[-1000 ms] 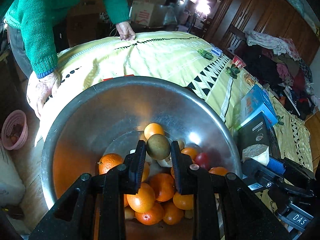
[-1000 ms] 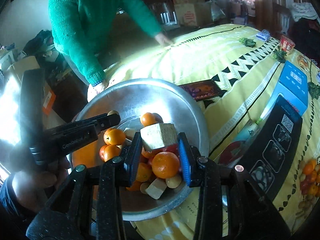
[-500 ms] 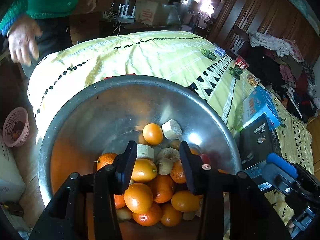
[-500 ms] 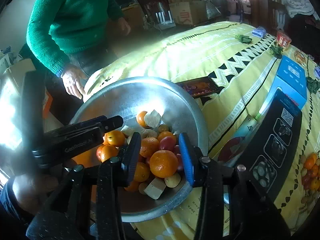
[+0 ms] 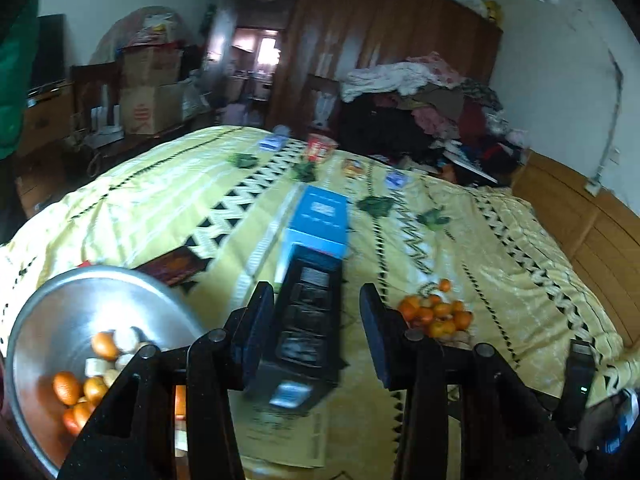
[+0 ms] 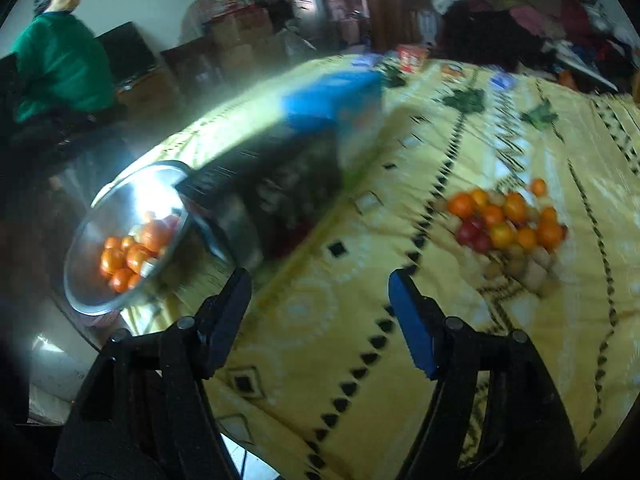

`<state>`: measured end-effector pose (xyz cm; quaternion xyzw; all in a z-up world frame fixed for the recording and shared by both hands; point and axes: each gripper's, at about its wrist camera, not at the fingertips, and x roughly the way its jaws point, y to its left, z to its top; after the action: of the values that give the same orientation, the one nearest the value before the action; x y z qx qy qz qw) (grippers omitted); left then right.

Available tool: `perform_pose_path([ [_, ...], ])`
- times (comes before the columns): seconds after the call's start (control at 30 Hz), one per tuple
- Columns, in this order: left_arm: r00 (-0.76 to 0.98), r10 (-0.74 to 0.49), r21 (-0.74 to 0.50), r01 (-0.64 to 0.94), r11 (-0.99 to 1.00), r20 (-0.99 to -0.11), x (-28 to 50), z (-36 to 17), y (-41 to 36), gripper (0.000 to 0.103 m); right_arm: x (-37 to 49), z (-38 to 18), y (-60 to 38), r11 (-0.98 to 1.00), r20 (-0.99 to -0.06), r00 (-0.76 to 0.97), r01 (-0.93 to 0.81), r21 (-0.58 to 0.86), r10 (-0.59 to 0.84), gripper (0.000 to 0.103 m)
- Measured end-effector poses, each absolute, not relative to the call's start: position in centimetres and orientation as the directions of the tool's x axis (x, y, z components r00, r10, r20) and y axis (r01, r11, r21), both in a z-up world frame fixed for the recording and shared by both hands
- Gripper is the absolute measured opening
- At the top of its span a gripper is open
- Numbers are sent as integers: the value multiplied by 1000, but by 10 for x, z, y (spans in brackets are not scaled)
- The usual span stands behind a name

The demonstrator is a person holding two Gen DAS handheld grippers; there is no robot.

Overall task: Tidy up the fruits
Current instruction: 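Return both tools to the fruit pile and grasp a pale cube with the right tool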

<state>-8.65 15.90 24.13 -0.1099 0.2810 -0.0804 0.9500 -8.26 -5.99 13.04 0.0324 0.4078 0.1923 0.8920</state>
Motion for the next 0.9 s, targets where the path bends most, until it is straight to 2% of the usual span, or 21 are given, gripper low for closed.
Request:
perform_pose_path([
  [0.07, 791, -291, -253, 178, 951, -539, -79, 235, 119, 47, -77, 116, -101, 945, -745, 584, -233, 228, 323, 44],
  [0.2, 693, -373, -258, 269, 928, -617, -60, 200, 60, 47, -60, 98, -168, 968, -761, 603, -87, 233, 238, 37],
  [0.3, 624, -392, -276, 278, 920, -676, -45, 170, 36, 47, -30, 85, -217, 954, -772, 594, 22, 298, 227, 36],
  [0.47, 563, -389, -270, 286, 919, -729, -27, 139, 9, 47, 15, 61, -257, 935, -792, 570, 108, 337, 220, 36],
  [0.73, 495, -441, -295, 346, 891, -749, -8, 111, -36, 47, 51, 23, -270, 897, -819, 498, 164, 410, 284, 36],
  [0.8, 470, -465, -321, 356, 877, -750, 0, 101, -43, 47, 49, 21, -274, 887, -807, 506, 157, 435, 306, 30],
  [0.9, 443, -488, -342, 370, 864, -752, 18, 84, -53, 46, 39, 31, -280, 871, -774, 541, 145, 470, 328, 28],
])
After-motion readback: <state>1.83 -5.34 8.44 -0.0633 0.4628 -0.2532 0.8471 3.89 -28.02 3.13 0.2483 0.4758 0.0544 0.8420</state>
